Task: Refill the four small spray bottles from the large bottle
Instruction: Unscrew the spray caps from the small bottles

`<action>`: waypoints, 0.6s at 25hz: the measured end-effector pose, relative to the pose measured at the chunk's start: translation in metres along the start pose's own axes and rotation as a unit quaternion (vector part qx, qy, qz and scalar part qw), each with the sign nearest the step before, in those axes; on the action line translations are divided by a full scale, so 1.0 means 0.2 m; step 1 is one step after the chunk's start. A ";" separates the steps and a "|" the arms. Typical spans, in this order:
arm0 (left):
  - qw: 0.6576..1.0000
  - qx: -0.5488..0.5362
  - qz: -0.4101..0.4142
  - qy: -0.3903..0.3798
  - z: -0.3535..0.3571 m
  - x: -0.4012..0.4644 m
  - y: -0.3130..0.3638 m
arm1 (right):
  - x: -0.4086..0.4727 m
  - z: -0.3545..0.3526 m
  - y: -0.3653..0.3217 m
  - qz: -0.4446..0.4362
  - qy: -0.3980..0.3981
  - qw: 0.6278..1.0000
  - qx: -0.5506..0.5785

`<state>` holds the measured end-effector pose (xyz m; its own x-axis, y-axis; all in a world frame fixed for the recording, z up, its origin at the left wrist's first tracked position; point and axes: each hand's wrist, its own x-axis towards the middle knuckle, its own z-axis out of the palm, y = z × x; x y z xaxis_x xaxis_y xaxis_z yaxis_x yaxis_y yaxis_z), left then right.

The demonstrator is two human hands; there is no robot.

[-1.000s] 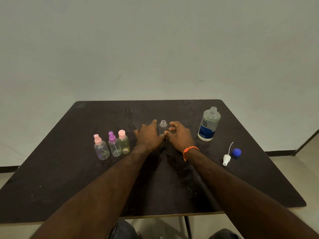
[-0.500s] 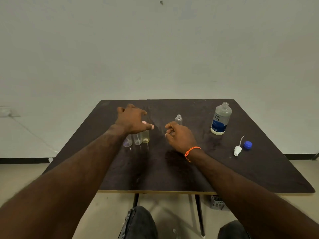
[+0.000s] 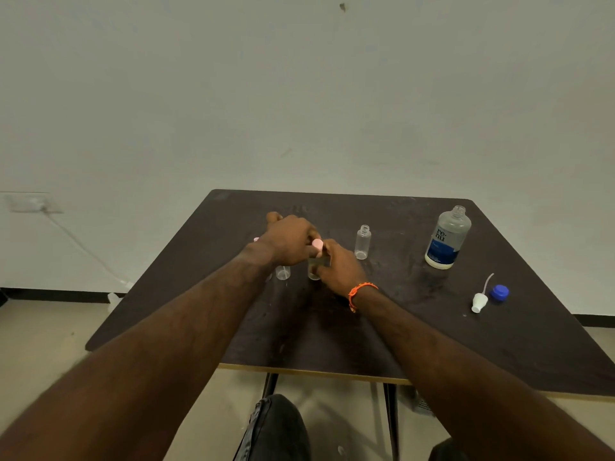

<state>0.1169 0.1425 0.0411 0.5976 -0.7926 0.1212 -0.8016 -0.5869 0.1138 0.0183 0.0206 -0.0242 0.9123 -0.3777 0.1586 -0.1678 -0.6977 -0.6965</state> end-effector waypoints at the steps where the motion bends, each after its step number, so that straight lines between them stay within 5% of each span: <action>1: 1.000 -0.011 0.005 0.001 0.02 -0.01 0.02 | -0.03 -0.03 0.03 0.002 -0.002 1.000 -0.009; 15: 0.979 -0.202 0.023 -0.010 0.27 -0.16 0.36 | -0.38 -0.34 0.18 0.051 0.055 0.996 -0.046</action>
<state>0.0394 0.1163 -0.0077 0.5566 -0.8226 0.1162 -0.7524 -0.4398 0.4903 -0.0831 -0.0170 -0.0144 0.8428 -0.5108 0.1695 -0.2958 -0.7028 -0.6470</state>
